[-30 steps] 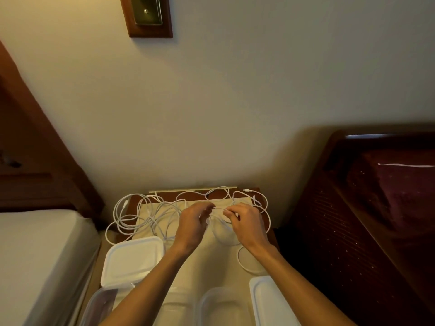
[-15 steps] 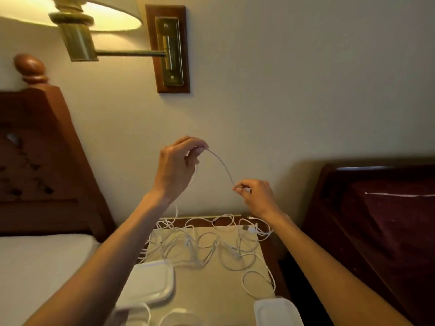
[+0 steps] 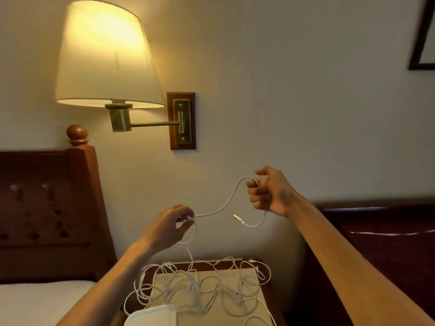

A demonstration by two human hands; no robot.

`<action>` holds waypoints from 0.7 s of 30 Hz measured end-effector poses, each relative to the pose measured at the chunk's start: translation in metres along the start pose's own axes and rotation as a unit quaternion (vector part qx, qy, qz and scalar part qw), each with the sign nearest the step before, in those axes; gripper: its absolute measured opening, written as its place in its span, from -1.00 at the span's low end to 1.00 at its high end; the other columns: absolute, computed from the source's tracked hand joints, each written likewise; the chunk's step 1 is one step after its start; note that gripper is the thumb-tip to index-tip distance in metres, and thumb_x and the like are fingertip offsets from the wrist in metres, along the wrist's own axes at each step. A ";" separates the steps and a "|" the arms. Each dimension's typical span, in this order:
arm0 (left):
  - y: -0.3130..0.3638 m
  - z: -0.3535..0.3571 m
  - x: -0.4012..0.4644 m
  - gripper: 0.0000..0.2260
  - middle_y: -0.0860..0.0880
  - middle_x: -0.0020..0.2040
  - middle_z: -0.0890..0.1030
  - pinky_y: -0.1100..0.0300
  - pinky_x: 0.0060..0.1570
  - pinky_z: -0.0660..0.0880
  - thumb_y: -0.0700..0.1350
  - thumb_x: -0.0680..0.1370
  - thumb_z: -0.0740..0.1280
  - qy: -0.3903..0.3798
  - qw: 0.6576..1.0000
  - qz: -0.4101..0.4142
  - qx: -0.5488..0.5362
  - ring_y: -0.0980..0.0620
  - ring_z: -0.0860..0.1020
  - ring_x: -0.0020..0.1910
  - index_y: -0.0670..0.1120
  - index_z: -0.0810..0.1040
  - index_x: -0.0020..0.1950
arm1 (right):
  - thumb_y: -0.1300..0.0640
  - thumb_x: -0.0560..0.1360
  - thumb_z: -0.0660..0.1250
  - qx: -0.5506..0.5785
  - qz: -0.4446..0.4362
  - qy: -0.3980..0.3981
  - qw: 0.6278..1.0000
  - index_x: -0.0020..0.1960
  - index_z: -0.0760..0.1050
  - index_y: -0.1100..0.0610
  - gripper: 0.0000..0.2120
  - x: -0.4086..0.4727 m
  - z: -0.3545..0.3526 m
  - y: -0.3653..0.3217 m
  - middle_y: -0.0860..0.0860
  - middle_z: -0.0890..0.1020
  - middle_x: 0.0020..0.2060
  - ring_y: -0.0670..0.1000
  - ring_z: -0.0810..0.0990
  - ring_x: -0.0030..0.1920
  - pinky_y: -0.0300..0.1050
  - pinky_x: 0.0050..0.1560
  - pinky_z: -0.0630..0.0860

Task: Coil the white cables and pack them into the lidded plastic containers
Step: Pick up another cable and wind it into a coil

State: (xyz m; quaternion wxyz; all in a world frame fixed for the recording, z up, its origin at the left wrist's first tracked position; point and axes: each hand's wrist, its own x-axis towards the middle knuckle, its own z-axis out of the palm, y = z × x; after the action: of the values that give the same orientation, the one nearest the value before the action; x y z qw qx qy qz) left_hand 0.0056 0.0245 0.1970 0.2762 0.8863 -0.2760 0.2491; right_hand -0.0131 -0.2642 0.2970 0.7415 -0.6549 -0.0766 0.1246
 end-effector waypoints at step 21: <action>0.157 -0.067 0.052 -0.85 0.09 -0.27 0.48 0.31 -0.31 0.33 -0.11 0.65 0.20 0.042 0.968 0.246 0.002 0.14 0.44 -0.32 -0.09 0.53 -0.02 | 0.16 0.68 0.09 -0.115 -0.177 -0.029 0.977 0.08 0.52 0.32 -0.70 -0.046 0.022 -0.044 0.15 0.62 -0.27 0.03 0.59 -0.32 -0.17 -0.26 0.56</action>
State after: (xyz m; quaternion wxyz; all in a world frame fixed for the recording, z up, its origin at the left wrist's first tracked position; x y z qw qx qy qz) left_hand -0.0742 -0.0612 0.3317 0.2156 0.7804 -0.4732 0.3471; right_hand -0.0595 -0.2616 0.3459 0.6691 -0.7078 -0.2266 0.0013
